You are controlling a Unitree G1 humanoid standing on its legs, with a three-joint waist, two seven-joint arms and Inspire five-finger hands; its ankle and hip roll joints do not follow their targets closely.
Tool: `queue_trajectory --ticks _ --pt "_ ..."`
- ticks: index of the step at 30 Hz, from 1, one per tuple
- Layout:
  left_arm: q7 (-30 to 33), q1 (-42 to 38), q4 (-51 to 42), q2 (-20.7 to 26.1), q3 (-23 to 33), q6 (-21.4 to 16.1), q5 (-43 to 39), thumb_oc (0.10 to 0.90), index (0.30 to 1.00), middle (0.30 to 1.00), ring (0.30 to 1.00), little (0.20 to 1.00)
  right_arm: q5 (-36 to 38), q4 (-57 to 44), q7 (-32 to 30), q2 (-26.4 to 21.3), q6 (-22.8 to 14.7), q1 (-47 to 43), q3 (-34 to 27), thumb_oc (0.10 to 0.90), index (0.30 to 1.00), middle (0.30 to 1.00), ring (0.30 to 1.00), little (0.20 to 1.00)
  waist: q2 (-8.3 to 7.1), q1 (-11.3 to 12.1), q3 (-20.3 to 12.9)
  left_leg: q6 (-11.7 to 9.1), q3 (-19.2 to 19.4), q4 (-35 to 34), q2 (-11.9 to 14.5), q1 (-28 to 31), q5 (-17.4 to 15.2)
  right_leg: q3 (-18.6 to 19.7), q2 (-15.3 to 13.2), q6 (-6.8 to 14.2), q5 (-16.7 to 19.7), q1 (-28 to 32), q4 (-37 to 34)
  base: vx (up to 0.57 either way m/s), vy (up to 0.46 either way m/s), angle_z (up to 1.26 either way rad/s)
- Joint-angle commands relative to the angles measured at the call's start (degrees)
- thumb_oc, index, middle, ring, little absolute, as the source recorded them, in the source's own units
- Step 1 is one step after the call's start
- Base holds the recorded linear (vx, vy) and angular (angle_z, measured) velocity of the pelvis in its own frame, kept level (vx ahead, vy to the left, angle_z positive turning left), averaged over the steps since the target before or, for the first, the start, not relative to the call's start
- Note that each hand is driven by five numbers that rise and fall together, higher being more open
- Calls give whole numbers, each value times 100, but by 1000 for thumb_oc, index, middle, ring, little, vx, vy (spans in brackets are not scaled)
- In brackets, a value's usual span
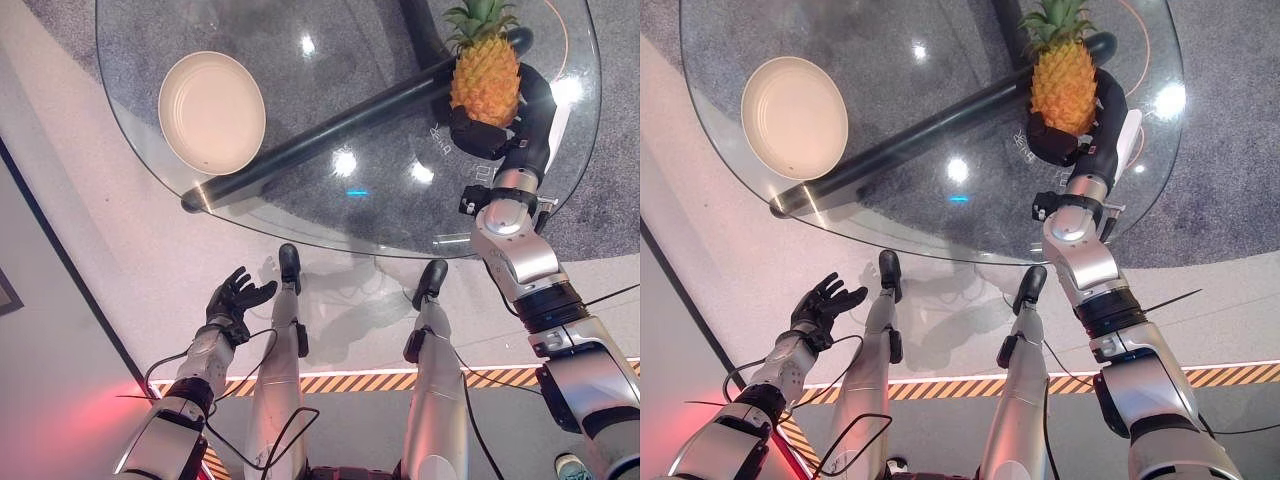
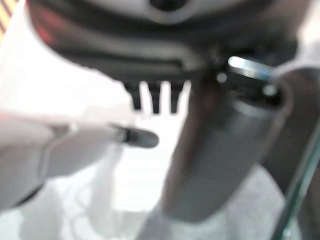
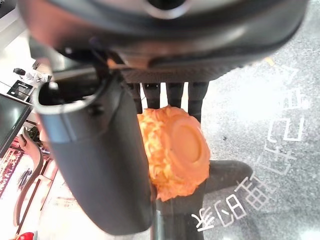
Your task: Pick up the fruit to the plate
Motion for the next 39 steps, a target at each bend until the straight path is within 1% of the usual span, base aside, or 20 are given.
queue_trajectory --ticks 1,5,7,8,9,10,11,12,14,16,19,21,24,26,28,30,32,35,39 --pt "96 306 24 122 135 -242 -271 800 900 900 900 900 -68 -177 7 -390 -243 -290 -13 100 300 300 300 200 58 61 -68 88 -152 252 -76 162 -314 -386 -77 87 161 -83 110 0 0 0" --pt "160 226 -6 191 440 -336 -888 800 900 900 900 900 -91 -204 18 -424 -267 -224 -56 100 300 300 300 200 35 54 -68 71 -160 255 -46 206 -310 -385 -82 80 115 -40 151 0 0 0" --pt "318 171 -81 221 711 -481 -1363 800 900 900 900 900 -164 -237 -2 -412 -302 -158 -100 100 300 300 300 200 41 49 -68 72 -170 247 -55 236 -313 -372 -83 76 90 -37 188 0 0 0" --pt "404 138 -117 246 856 -600 -1532 800 900 900 900 900 -206 -235 -1 -409 -326 -143 -122 100 300 300 300 200 45 51 -68 70 -170 244 -58 251 -321 -378 -91 77 78 -32 198 0 0 0" --pt "450 133 -133 249 883 -670 -1558 800 900 900 900 900 -219 -240 -4 -405 -328 -140 -124 100 300 300 300 200 45 50 -68 69 -170 243 -59 254 -322 -378 -92 76 74 -30 200 0 0 0" --pt "646 100 -267 269 1052 -972 -1751 800 900 900 900 900 -281 -291 -35 -399 -329 -116 -148 100 300 300 300 200 47 55 -68 66 -172 235 -63 274 -327 -382 -97 74 54 -17 210 0 0 0" --pt "839 60 -398 295 1174 -1145 -1725 800 900 900 900 900 -328 -335 -52 -402 -345 -72 -178 100 300 300 300 200 49 59 -68 64 -183 238 -72 277 -335 -381 -104 73 43 -17 219 0 0 0" --pt "848 64 -406 292 1175 -1146 -1719 800 900 900 900 900 -329 -338 -53 -402 -343 -70 -178 100 300 300 300 200 49 58 -68 64 -184 239 -73 277 -335 -381 -105 73 42 -17 220 0 0 0" --pt "1111 -29 -658 324 1335 -1461 -1801 800 900 900 900 900 -447 -474 -106 -391 -314 10 -234 100 300 300 300 200 53 61 -68 66 -204 254 -87 260 -348 -377 -127 70 27 -35 242 0 0 0" --pt "1487 -168 -958 369 1435 -1863 -1634 800 900 900 900 900 -518 -589 -132 -366 -285 88 -278 100 300 300 300 200 38 55 -68 57 -224 286 -78 235 -364 -370 -150 67 9 -51 270 0 0 0" --pt "1916 -315 -1244 418 1504 -2211 -1308 800 900 900 900 900 -578 -646 -157 -311 -339 188 -309 100 300 300 300 200 18 46 -68 50 -240 323 -79 220 -384 -360 -146 60 -17 -49 295 0 0 0" --pt "2374 -541 -1500 491 1603 -2555 -952 800 900 900 900 900 -694 -779 -144 -257 -387 266 -345 100 300 300 300 200 -19 20 -68 38 -228 315 -68 230 -391 -368 -139 66 -22 -34 286 0 0 0" --pt "2528 -651 -1654 540 1656 -2737 -1012 800 900 900 900 900 -793 -873 -58 -247 -497 309 -349 100 300 300 300 200 -35 6 -68 34 -220 312 -52 223 -387 -365 -141 67 -24 -36 287 0 0 0" --pt "2548 -750 -1889 557 1759 -2985 -1041 800 900 900 900 900 -1105 -1023 141 -192 -648 343 -352 100 300 300 300 200 -51 -6 -68 26 -230 332 -38 196 -395 -359 -143 70 -36 -59 314 0 0 0" --pt "2497 -791 -2161 515 1797 -3204 -1039 800 900 900 900 900 -1476 -1197 214 -142 -677 382 -337 100 300 300 300 200 -64 -10 -68 25 -238 357 -42 154 -408 -351 -137 72 -42 -99 329 0 0 0" --pt "2546 -812 -2438 475 1841 -3275 -818 800 900 900 900 900 -1765 -1362 231 -119 -730 415 -327 100 300 300 300 200 -67 -4 -68 24 -237 352 -43 141 -413 -354 -138 75 -45 -104 325 0 0 0" --pt "2607 -821 -2697 408 1852 -3384 -562 800 900 900 900 900 -2065 -1548 111 -77 -750 455 -338 100 300 300 300 200 -72 -7 -68 29 -241 357 -43 125 -423 -348 -129 76 -52 -114 332 0 0 0" --pt "2649 -819 -3039 319 1865 -3507 -125 800 900 900 900 900 -2427 -1755 -69 -22 -911 512 -449 100 300 300 300 200 -72 -16 -68 37 -237 340 -45 128 -436 -345 -110 84 -61 -92 304 0 0 0" --pt "2581 -790 -3506 182 1848 -3596 143 800 900 900 900 900 -2711 -1961 -129 39 -1031 552 -575 100 300 300 300 200 -50 1 -68 41 -242 346 -45 94 -450 -342 -115 94 -67 -93 289 0 0 0"
